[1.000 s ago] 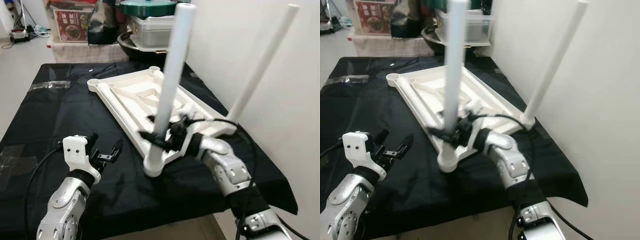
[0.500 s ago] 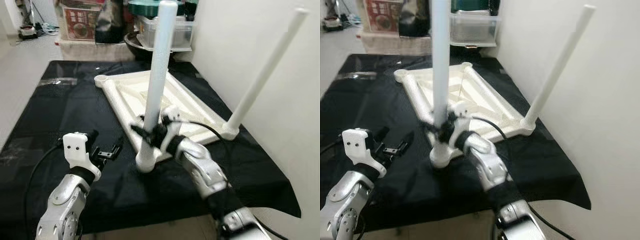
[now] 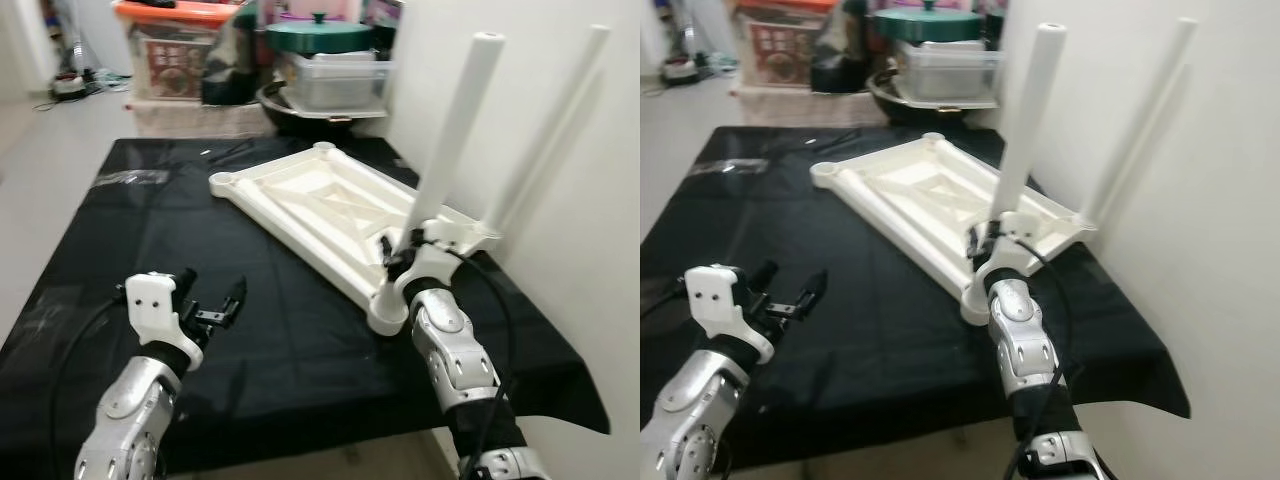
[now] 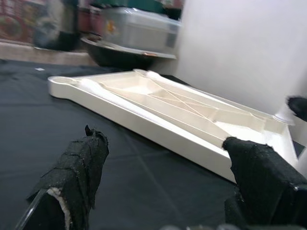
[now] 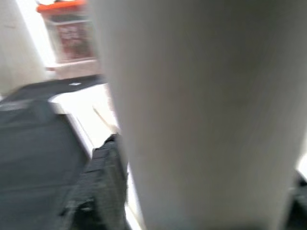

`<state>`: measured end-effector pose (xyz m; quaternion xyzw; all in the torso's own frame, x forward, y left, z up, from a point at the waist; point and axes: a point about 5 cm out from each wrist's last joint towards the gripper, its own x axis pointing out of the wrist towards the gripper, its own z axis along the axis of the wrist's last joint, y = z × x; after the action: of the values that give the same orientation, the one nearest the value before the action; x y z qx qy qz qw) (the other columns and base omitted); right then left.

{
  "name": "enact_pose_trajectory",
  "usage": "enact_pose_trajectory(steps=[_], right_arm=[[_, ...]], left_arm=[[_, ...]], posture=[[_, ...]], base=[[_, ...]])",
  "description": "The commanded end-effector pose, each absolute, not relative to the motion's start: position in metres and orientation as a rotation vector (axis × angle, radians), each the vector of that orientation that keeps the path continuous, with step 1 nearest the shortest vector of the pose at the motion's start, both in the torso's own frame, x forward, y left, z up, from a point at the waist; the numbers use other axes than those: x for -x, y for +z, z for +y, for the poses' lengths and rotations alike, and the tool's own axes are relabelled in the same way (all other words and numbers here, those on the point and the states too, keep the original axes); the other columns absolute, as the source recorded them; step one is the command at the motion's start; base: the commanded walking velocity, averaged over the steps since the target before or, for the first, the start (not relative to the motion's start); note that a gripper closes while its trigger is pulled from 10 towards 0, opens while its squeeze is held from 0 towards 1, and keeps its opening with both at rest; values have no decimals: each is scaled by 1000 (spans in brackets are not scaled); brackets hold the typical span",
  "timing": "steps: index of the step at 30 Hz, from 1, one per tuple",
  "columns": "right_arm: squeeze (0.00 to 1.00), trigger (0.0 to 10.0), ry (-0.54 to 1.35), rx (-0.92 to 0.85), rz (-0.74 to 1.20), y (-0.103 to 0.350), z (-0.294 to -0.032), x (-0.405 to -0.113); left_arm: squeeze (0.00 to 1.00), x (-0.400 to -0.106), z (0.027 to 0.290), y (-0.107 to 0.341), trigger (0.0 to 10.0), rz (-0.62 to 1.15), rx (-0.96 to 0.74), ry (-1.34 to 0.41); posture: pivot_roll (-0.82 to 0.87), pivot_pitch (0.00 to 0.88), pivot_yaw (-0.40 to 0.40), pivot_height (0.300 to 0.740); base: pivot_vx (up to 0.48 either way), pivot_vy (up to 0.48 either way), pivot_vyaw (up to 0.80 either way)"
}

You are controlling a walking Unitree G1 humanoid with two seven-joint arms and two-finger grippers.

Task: Building children table

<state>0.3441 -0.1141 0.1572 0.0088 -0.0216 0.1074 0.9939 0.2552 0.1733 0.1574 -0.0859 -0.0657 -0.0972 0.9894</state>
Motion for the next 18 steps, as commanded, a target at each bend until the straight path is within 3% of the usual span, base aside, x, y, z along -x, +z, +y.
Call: enact_pose_trajectory(steps=[1,3,4,6,8,9,10,12,13,14,15,16,17,18], right_arm=[[1000,10000,403,-63,-88,170,-91,-347],[1000,10000,403,-63,-88,170,-91,-347],[0,10000,535,-70,-109,179,-82,-348],[0,10000,535,-70,-109,179,-82,-348],[0,10000,955,-12,-137,192,-67,-334],[0,10000,955,-12,-137,192,-67,-334],[0,10000,1152,28,-137,191,-62,-320],[0,10000,1152,28,-137,191,-62,-320],[0,3294,1299,71,-116,184,-57,-306],[0,3294,1299,71,-116,184,-57,-306],[0,6588,1369,86,-79,172,-52,-297],[0,6588,1385,99,-49,162,-49,-292],[0,0,1354,103,-17,153,-45,-293],[0,0,1328,103,1,148,-43,-295]], left_arm=[[0,-255,173,153,10000,-113,182,-197],[0,-255,173,153,10000,-113,182,-197],[0,-255,174,153,10000,-114,182,-195],[0,-255,174,153,10000,-114,182,-195],[0,-255,174,152,10000,-114,184,-198],[0,-255,174,152,10000,-114,184,-198],[0,-255,174,152,10000,-113,185,-201],[0,-255,174,152,10000,-113,185,-201],[0,-254,173,152,10000,-113,185,-202],[0,-254,173,152,10000,-113,185,-202],[0,-254,173,152,10000,-113,185,-201],[0,-253,173,152,10000,-114,184,-199],[0,-252,173,152,10000,-114,184,-197],[0,-252,173,152,10000,-114,184,-196]], posture=[[107,0,-120,740],[107,0,-120,740],[108,0,-121,740],[108,0,-121,740],[111,0,-120,740],[111,0,-120,740],[119,0,-127,740],[119,0,-127,740],[125,0,-131,740],[125,0,-131,740],[133,0,-134,740],[134,0,-133,740],[129,0,-129,740],[129,0,-129,740]], base=[[0,0,0],[0,0,0],[0,0,0],[0,0,0],[0,0,0],[0,0,0],[0,0,0],[0,0,0],[0,0,0],[0,0,0],[0,0,0],[0,0,0],[0,0,0],[0,0,0]])
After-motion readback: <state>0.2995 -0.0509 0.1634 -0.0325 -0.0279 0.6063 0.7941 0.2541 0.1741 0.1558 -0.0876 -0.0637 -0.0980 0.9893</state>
